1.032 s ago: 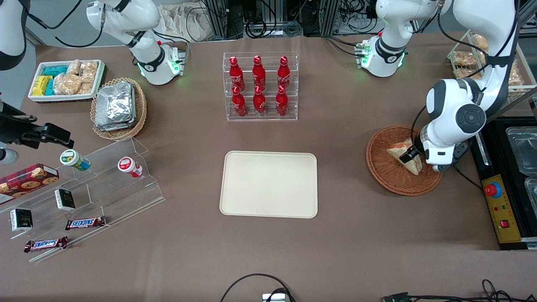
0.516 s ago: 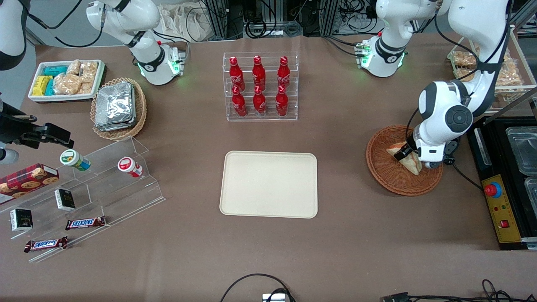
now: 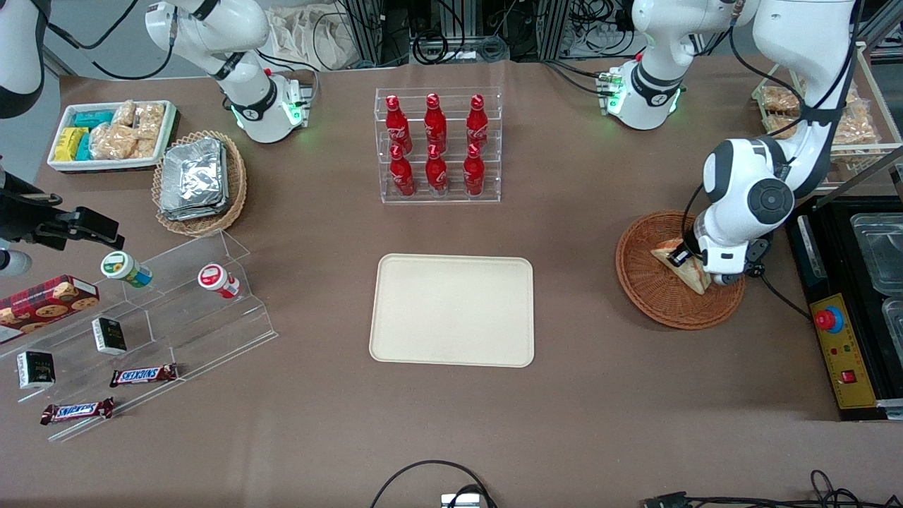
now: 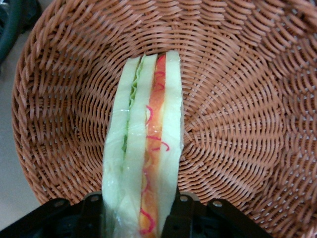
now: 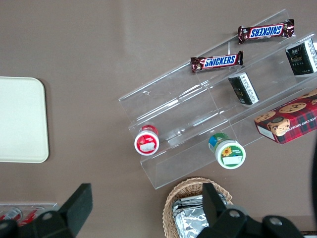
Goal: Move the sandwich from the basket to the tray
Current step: 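Close the left gripper on the sandwich's edge, then lift the sandwich up out of the basket with the left gripper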
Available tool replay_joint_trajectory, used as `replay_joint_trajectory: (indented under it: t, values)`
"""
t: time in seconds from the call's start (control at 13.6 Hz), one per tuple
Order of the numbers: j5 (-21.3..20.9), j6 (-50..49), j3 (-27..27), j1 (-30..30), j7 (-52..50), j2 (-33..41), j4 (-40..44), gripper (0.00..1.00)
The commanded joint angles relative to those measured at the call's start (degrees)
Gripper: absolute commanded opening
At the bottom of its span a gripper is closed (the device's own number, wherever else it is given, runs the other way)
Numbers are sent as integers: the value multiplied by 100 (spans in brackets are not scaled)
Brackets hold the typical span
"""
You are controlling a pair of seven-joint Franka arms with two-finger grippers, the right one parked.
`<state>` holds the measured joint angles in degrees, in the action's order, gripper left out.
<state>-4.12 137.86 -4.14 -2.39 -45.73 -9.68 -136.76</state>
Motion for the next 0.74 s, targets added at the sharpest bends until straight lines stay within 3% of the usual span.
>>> replay_joint_trajectory:
  t: [0.0,0.29,0.66]
  values:
    - [-36,-371,-7,11,-6,282,183,0]
    - [-36,-2320,-25,37,142,266,1719,0]
    - [52,-3493,-69,64,846,204,2961,0]
